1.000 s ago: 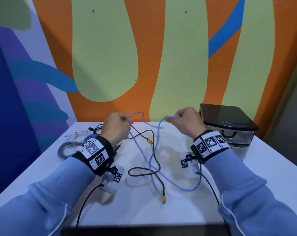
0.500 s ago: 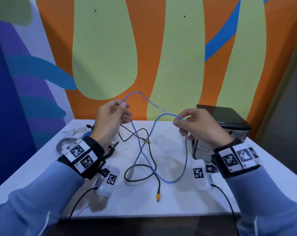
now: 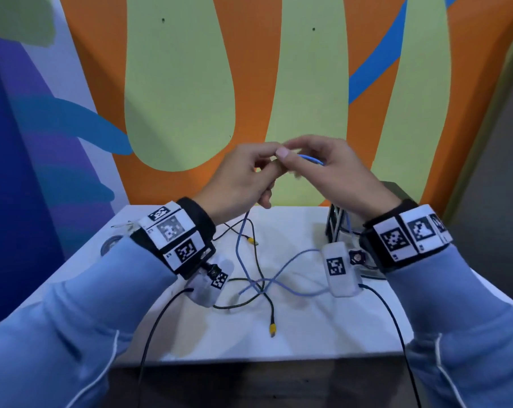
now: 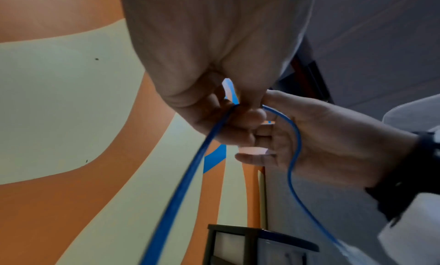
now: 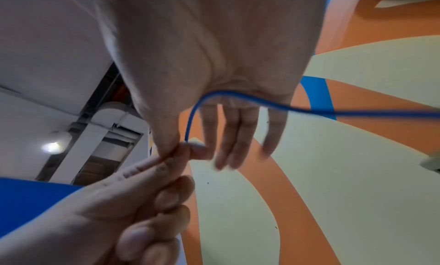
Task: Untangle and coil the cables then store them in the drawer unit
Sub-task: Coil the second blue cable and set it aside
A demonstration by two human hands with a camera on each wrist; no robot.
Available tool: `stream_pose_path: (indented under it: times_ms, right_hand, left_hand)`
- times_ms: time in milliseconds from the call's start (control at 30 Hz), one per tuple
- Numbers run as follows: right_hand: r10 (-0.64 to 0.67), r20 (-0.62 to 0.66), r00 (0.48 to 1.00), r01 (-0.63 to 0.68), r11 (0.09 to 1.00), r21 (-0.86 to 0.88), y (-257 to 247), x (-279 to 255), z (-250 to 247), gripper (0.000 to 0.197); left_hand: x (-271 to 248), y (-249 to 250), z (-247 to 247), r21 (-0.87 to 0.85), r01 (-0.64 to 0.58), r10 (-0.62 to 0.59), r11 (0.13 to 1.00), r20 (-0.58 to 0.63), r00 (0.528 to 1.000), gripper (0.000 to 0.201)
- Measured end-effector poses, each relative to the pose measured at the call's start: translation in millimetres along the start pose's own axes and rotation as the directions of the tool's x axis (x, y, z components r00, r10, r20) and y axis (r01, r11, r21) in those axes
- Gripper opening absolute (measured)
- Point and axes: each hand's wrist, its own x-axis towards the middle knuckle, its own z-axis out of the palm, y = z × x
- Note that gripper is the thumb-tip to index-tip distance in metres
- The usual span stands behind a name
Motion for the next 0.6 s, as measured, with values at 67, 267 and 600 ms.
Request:
stream_pose_path:
  times_ms: [67,267,600]
  right_hand:
    - [-0.002,0.023,1.000,0.001,0.999,0.042,2.3,-3.4,4.1,0.037]
    - [0.091,-0.229,0.969,-0.057,0.987,0.150,28.1,-14.5,-17.6,0.045]
    - [0.312,0.345,0.885,-0.440,0.803,0.402,19.5,-21.9,1.5,0.037]
  left_hand:
    - [-2.1,-0.2,-1.5,-0.038,0.051,-0.053,0.998,-0.034,0.998,0.013]
    - [-24.6,-25.4,-30.3,-0.270,0.332,-0.333,0.904,0.043,0.942,0.025]
    - [-31.1,-21.1,-21.0,-0.044,0.130,-0.135,0.991,-0.119,0.984,0.024]
